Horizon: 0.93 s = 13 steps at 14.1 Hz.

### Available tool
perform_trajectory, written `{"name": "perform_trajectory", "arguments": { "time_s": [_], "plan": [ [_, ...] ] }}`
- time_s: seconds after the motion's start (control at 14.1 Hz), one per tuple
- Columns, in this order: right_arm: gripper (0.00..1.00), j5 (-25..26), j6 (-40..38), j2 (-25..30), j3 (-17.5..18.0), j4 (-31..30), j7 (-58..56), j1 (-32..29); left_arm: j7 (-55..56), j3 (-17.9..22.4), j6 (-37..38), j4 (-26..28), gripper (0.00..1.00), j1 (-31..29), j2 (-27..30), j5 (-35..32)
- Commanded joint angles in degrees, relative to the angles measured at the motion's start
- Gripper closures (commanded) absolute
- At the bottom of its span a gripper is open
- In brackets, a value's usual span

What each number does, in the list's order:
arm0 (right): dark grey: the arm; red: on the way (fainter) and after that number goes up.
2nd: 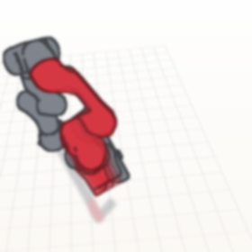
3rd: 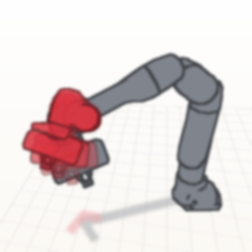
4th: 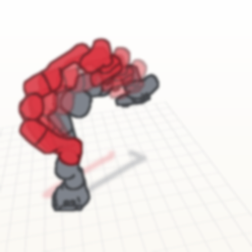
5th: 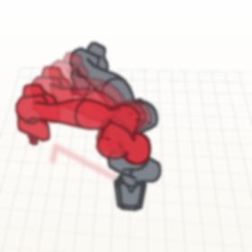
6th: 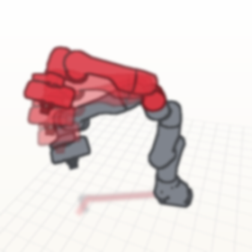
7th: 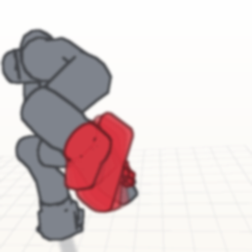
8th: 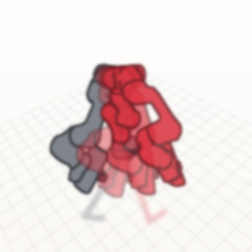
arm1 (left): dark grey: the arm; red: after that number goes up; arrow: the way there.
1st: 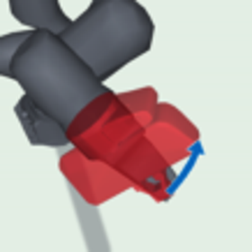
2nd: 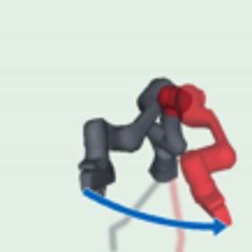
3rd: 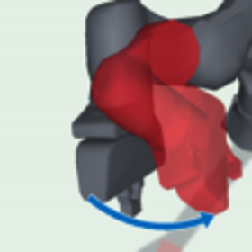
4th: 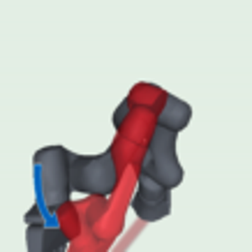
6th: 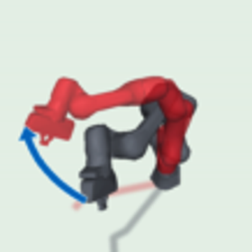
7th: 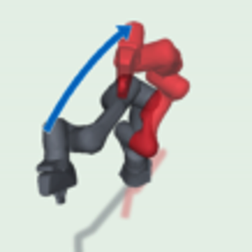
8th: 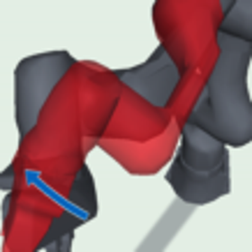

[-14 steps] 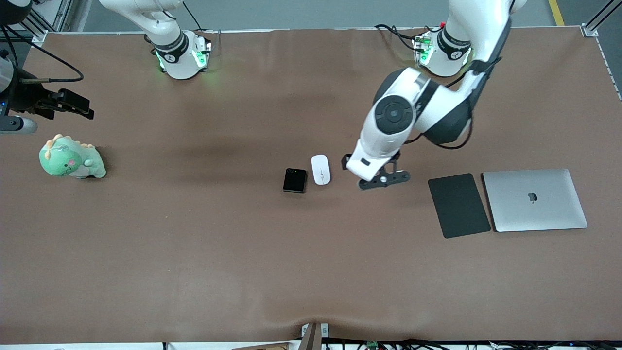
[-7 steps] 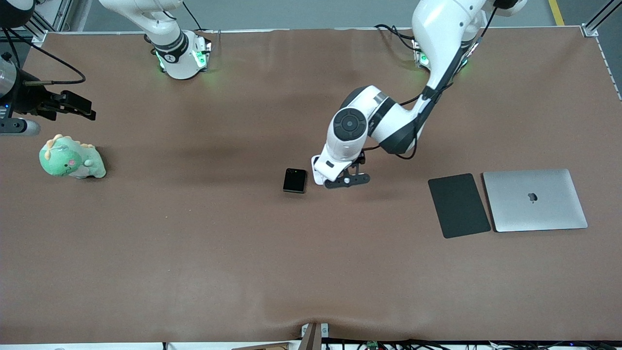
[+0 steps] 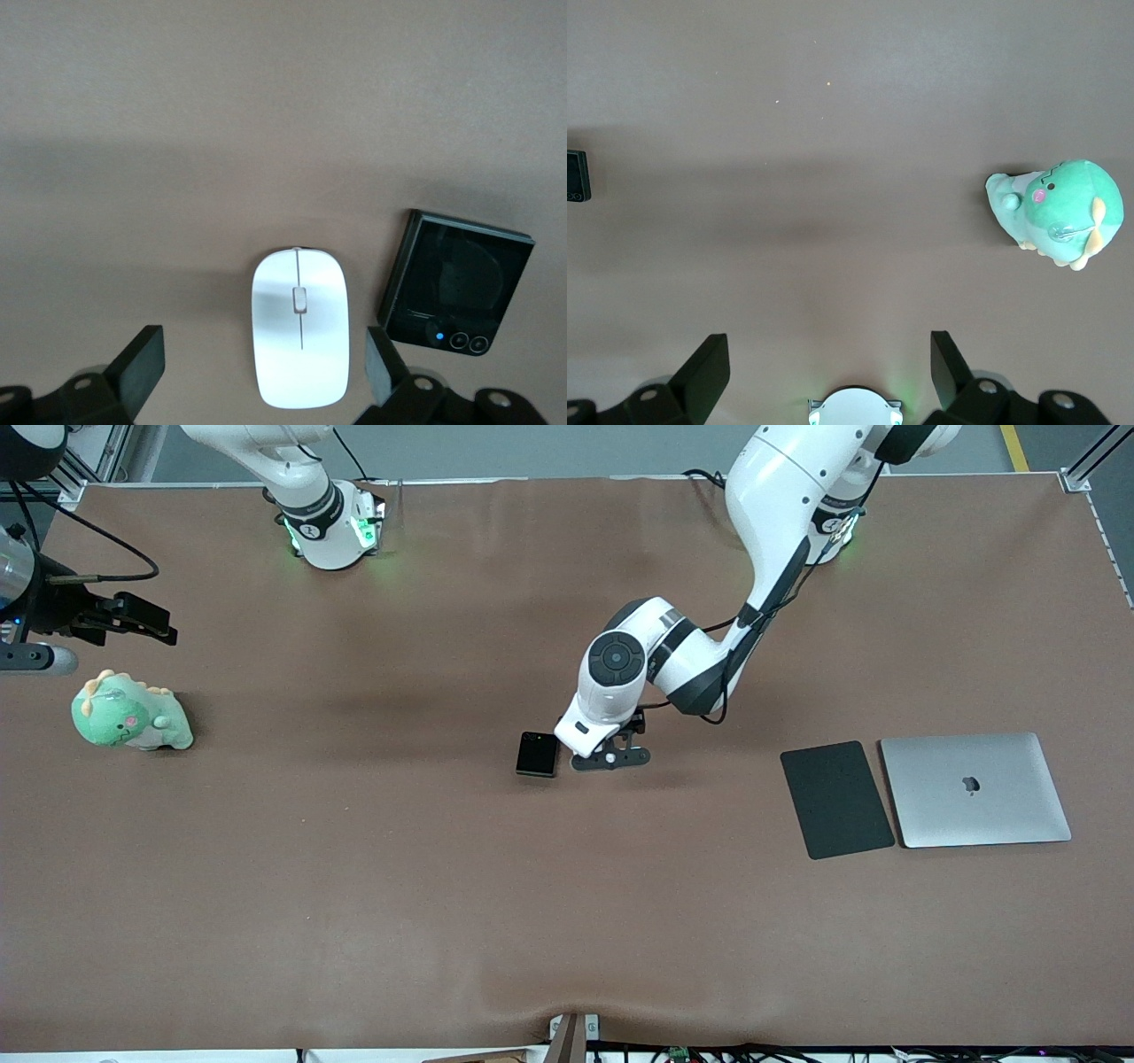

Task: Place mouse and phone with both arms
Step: 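Reach the left gripper over the white mouse beside the phone, then lower the left gripper and close it on the white mouse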

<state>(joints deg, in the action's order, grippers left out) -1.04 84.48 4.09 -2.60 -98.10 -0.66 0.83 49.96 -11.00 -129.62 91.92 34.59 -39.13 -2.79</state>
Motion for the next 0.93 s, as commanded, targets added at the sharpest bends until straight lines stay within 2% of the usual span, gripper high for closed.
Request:
{"name": "perform_trajectory", "arguments": {
  "time_s": [0.0,0.21,0.85],
  "plan": [
    [0.00,0.78,-0.37,-0.13,-0.12,0.27,0.75,0.48,2.59,0.54,-2.65,-1.04,0.00,1.44,-1.91,-1.86],
    [0.00,0.78,-0.36,-0.40,-0.12,0.27,0.75,0.57,3.47,0.80,-5.02,-1.22,0.00,2.23,-3.58,-1.87],
    [0.00,0.69,-0.36,-0.66,-0.12,0.27,0.83,0.66,5.76,0.89,-5.03,-0.43,0.00,2.41,-3.85,-3.01]
  ]
}}
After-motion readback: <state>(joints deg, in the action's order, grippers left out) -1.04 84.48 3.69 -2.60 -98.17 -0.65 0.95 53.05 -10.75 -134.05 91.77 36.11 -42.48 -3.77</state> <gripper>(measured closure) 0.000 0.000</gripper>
